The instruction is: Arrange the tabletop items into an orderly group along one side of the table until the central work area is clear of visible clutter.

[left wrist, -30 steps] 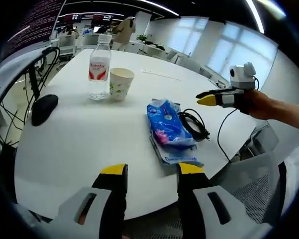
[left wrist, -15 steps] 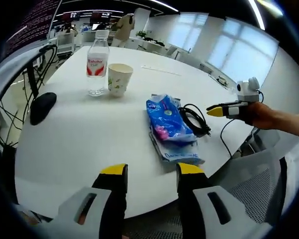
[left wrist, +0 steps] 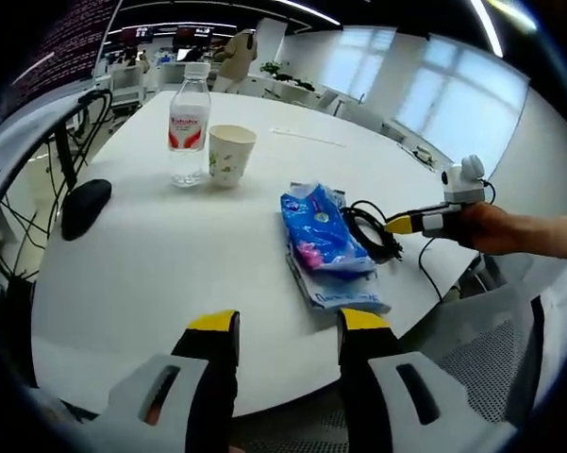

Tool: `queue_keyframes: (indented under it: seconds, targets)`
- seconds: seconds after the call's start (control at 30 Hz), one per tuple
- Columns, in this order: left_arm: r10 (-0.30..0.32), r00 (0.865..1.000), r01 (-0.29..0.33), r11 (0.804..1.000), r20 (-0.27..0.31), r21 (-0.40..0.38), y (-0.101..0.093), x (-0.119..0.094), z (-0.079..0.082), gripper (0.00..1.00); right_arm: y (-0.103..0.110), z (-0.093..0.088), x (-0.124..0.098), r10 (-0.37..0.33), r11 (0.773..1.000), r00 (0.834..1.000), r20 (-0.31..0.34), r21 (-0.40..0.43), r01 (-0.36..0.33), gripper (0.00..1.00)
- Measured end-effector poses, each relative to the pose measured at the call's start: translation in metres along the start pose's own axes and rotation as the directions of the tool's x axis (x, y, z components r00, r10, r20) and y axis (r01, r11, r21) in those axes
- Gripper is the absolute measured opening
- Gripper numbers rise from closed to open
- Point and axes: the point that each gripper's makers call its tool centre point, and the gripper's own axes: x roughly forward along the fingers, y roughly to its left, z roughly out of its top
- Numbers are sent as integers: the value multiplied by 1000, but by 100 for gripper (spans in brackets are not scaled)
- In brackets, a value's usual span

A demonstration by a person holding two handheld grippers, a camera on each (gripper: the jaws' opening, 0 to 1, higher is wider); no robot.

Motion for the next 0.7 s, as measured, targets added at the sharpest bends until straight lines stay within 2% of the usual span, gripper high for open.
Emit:
queue_keyframes:
  seconds: [0.07, 0.33, 0.47, 0.57, 0.7]
  targets:
    - [-1, 1000, 1, 1000, 0, -1, 0, 0, 0, 41, -4, -2, 2, -23, 1000, 999, -26, -19, 23, 25]
    - [-2, 1000, 2, 1000, -1, -2, -1, 0, 0, 40, -4, 3, 8, -40, 999, 999, -38, -37, 38, 23]
    - [-5, 1000, 5, 1000, -6, 6, -2, 1, 0, 40, -8, 4, 12, -58, 997, 998, -31, -45, 57, 18]
    - [-6, 1000, 6, 1000, -3, 3, -2, 1, 0, 40, -5, -2, 15, -55, 997, 997, -58, -51, 52, 22]
    - [-4, 1000, 4, 1000, -2, -1, -1, 1, 0, 40, -5, -5, 15, -71, 995, 995, -70, -76, 66, 19]
